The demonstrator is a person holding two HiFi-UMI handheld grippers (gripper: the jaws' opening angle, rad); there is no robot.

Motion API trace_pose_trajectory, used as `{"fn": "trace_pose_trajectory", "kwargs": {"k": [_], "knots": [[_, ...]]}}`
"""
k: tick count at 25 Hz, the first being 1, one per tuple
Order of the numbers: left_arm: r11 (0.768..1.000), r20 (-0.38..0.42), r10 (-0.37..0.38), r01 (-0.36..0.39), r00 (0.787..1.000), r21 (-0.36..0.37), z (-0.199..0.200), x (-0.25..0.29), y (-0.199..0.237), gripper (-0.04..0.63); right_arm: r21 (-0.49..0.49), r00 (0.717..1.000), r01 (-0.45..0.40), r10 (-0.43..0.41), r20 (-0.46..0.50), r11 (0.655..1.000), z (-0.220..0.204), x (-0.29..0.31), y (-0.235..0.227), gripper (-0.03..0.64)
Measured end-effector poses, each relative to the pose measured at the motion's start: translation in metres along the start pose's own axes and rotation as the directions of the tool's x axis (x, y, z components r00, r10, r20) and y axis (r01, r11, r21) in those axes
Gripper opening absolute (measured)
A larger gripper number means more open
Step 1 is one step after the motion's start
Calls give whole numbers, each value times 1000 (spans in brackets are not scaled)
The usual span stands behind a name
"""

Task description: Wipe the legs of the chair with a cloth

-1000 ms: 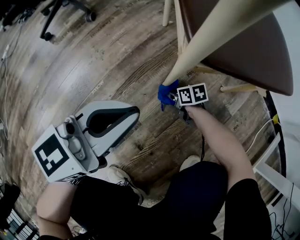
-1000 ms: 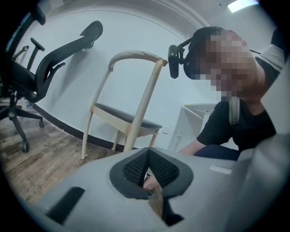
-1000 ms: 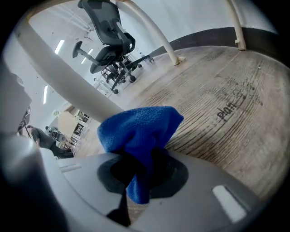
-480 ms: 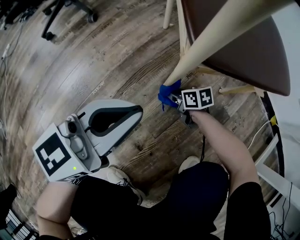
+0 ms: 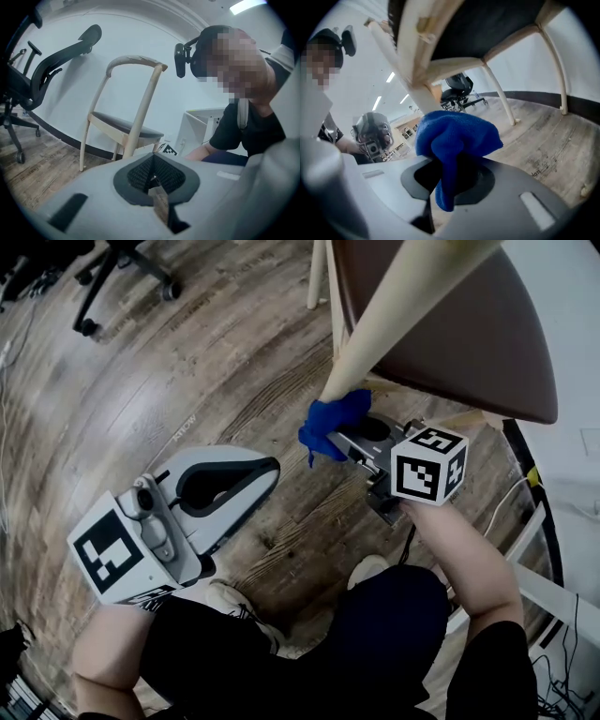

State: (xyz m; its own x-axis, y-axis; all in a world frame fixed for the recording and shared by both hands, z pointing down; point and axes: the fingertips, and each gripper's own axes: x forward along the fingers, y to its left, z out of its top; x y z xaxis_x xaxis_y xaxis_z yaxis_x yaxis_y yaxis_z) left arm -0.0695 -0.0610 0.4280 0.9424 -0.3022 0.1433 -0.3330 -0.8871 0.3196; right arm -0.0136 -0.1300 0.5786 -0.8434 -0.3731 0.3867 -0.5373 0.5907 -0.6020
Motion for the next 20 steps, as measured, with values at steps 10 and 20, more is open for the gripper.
{"fn": "trace_pose_trajectory", "kwargs": {"k": [10, 20], "knots": [[999, 23, -14, 13, 1000, 31, 11, 9, -11, -3, -71, 968, -82, 96, 233, 994, 70, -51, 65, 64], [999, 29, -1, 0, 1000, 42, 14, 25, -14, -3, -66, 939, -101, 117, 323, 993, 86, -97, 83, 63]]}}
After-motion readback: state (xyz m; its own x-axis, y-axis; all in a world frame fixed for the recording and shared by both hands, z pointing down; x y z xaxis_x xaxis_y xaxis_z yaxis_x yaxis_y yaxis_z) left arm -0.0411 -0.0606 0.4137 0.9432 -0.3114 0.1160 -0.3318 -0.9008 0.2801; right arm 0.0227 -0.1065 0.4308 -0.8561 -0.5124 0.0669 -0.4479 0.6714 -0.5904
